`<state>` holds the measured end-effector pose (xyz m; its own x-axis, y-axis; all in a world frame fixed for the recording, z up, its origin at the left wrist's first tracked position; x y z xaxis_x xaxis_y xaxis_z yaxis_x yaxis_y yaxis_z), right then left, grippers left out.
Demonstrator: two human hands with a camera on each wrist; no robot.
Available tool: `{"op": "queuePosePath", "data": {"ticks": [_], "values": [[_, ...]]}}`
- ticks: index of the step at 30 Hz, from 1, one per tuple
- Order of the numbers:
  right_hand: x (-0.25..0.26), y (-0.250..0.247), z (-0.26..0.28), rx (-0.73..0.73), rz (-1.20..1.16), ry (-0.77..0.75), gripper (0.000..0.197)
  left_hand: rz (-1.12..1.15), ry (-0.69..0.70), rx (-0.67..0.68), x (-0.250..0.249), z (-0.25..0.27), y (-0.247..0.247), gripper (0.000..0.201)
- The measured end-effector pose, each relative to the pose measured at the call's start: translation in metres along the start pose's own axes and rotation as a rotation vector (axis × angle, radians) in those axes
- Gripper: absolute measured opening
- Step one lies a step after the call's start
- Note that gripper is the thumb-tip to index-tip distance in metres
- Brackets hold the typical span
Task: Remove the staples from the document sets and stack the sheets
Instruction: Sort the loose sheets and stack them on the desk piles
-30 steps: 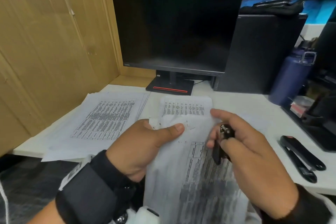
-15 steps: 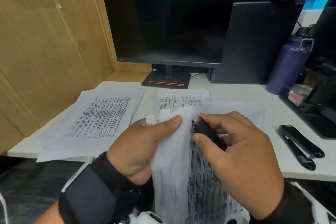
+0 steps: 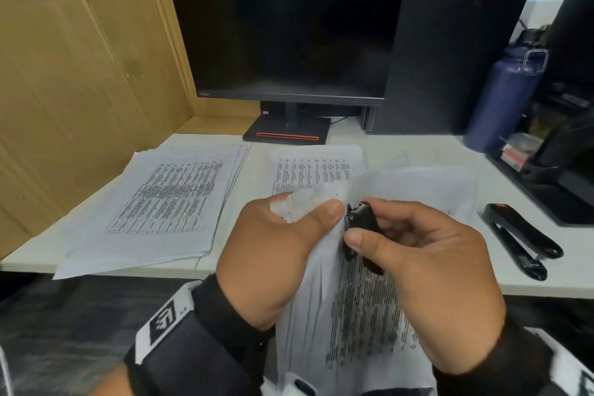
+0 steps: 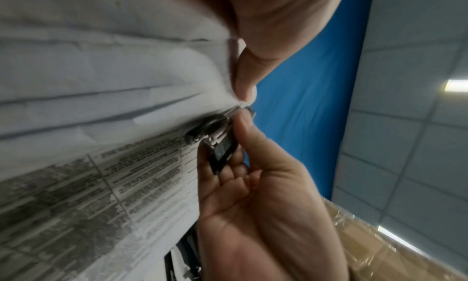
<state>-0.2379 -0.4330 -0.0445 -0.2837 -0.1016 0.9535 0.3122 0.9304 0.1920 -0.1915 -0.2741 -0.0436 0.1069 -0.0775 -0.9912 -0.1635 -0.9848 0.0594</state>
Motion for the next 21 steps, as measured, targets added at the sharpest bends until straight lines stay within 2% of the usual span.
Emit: {"op": "queuePosePath", "data": {"ticks": [2,4,6,8,10,13,15,21], "values": [[0.0,-0.001,0.001,-0.007,0.012,-0.002,0.035,-0.065,0.054,0.009,-0.001,0.003,0.002,0.013],[0.005,0.0,0.005,-0.005,0.11,-0.088,0.037,-0.083,0.079,0.018,-0.004,0.004,0.002,0.013],[0.011,0.002,0.008,-0.001,0.265,-0.203,0.037,-0.079,0.064,0.031,-0.005,0.003,0.0,0.013],[0.012,0.003,0.008,0.006,0.334,-0.256,0.037,-0.023,0.0,0.05,-0.002,0.001,-0.002,0.012],[0.01,0.005,0.004,0.027,0.272,-0.196,0.037,0.067,-0.074,0.064,0.001,-0.001,-0.006,0.013],[0.001,0.013,-0.002,0.069,0.056,-0.013,0.035,0.135,-0.135,0.061,0.007,-0.003,-0.013,0.024],[-0.004,0.017,-0.002,0.084,0.024,0.022,0.035,0.157,-0.145,0.05,0.01,-0.002,-0.017,0.029],[0.004,0.03,0.0,0.104,0.337,-0.231,0.037,0.217,-0.122,0.035,0.009,0.002,-0.026,0.028]]}}
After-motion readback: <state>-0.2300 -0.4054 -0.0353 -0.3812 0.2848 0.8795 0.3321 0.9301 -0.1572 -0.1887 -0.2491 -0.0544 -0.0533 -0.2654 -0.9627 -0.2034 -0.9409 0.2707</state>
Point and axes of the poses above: each hand's wrist, its own z-axis away from the middle knuckle, its own y-axis out of the palm, x = y × z, the point moved 4 cm from there along -z, towards the middle knuckle, and after that the axes turned 6 degrees about -z, right-handed, at the moved point
